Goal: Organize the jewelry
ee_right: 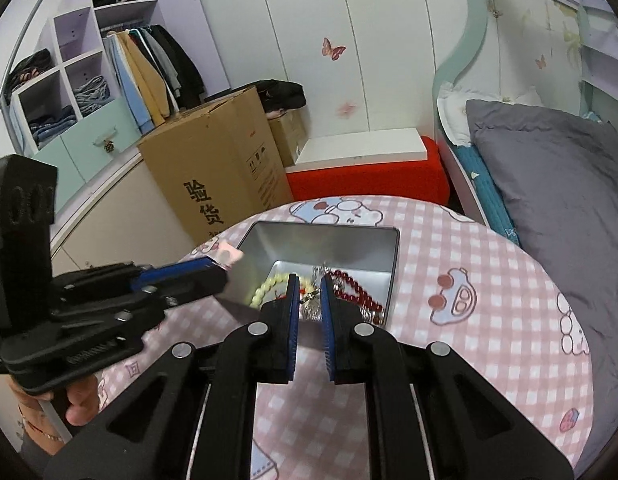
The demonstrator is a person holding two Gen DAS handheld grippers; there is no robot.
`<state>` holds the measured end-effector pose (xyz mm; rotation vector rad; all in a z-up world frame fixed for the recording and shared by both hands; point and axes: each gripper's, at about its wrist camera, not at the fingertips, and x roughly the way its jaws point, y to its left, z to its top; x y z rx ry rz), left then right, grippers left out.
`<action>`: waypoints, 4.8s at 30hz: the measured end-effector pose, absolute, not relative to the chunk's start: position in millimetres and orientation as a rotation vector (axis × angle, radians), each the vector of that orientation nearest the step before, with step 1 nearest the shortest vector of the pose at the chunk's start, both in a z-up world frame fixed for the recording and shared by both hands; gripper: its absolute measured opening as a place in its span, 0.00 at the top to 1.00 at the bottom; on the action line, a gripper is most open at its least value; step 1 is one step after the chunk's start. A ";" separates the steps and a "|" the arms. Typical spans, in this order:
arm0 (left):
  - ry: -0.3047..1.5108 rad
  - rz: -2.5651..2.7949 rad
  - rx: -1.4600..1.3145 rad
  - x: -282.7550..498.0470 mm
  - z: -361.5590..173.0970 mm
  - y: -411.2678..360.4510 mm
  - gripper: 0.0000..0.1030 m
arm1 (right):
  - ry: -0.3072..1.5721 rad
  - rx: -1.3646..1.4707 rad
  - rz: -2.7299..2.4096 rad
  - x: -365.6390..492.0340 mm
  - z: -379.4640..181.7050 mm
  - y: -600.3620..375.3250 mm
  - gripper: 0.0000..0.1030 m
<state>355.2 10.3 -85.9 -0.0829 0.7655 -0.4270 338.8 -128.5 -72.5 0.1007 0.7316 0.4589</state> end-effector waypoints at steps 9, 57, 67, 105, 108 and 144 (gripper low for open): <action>0.823 -0.395 -0.048 373.3 -107.2 0.8 0.87 | 0.778 0.102 0.456 351.2 -86.4 -129.3 0.91; 0.519 -0.137 0.063 258.1 -38.7 19.0 0.15 | 0.580 0.087 0.372 268.5 -26.9 -143.9 0.34; 0.353 -0.099 0.053 144.0 -1.3 30.7 0.10 | 0.420 -0.002 0.307 156.5 -0.3 -126.0 0.19; 0.083 -0.047 0.040 -54.9 25.8 20.4 0.06 | 0.067 -0.060 0.092 -63.4 10.7 -121.8 0.08; 0.072 -0.042 0.038 -59.1 27.0 21.8 0.06 | 0.056 -0.063 0.093 -67.8 10.9 -120.5 0.08; 0.043 -0.037 0.044 -69.9 27.7 20.8 0.06 | 0.039 -0.063 0.081 -79.1 11.4 -130.4 0.08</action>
